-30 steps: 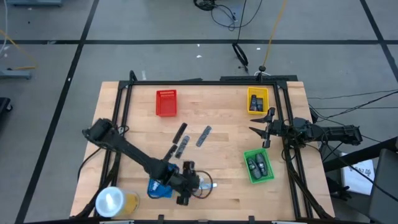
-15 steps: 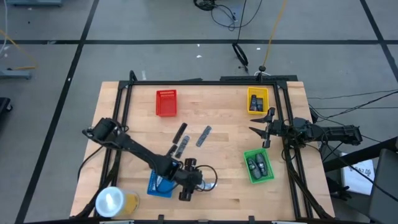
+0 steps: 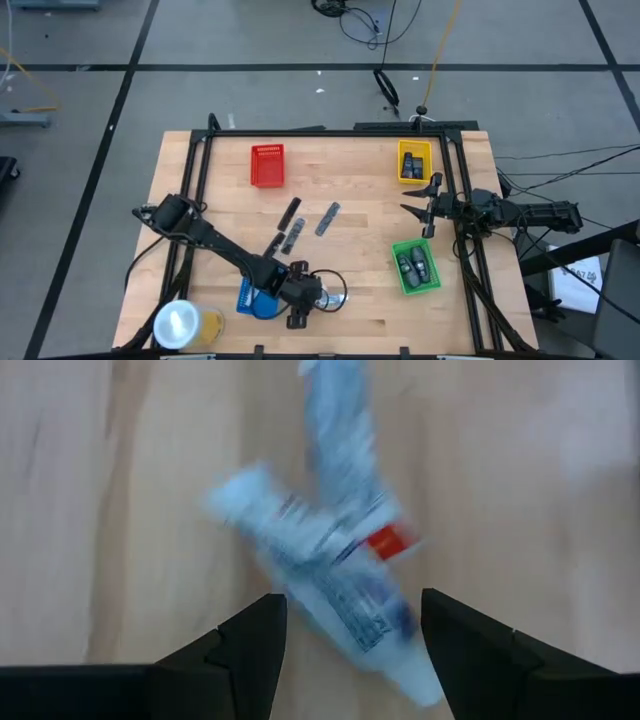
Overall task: Pick & Place Travel size toiletries
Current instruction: Put the left white purple toothpaste into the blue basket
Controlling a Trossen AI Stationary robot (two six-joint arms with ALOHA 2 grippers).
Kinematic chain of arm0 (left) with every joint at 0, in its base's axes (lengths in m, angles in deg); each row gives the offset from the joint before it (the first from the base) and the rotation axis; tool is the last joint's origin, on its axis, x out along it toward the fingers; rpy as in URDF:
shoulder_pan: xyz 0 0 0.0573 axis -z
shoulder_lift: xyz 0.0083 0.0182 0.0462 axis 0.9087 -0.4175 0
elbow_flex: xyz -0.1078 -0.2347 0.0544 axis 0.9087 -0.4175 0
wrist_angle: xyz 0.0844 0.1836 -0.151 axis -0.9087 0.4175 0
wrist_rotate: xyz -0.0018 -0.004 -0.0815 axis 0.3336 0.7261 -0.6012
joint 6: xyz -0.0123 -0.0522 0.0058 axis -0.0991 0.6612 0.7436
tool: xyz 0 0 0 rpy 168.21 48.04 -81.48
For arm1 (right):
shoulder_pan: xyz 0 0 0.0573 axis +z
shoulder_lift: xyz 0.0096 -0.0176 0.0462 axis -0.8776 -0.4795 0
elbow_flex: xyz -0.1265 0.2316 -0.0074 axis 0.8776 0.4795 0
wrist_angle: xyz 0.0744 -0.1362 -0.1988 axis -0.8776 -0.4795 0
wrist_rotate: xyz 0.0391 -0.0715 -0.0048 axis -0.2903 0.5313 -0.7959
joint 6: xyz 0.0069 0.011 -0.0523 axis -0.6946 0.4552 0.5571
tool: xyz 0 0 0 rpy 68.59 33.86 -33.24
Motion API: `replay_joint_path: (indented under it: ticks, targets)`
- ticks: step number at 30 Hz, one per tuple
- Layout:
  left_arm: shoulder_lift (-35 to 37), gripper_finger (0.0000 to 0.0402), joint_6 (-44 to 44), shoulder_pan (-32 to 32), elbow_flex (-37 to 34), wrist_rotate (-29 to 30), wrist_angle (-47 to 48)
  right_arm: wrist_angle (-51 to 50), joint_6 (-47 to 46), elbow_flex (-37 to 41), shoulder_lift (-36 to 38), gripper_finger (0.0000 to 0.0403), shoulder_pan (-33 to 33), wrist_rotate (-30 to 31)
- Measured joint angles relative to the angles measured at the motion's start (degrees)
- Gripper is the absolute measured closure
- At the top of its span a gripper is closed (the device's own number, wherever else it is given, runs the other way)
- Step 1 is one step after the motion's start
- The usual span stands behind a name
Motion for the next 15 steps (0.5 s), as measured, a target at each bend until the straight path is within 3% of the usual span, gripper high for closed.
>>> replay_joint_path:
  ticks: [8, 15]
  targets:
    - [-0.6, 0.0172, 9.0, -0.7, 0.1, 4.2, 7.2, 0.0, 0.0, 0.0, 0.0, 0.0252, 0.0, 0.0]
    - [-0.4, 0.0172, 7.7, -1.9, 0.0, 6.8, 9.3, 0.0, 0.0, 0.0, 0.0, 0.0254, 0.0, 0.0]
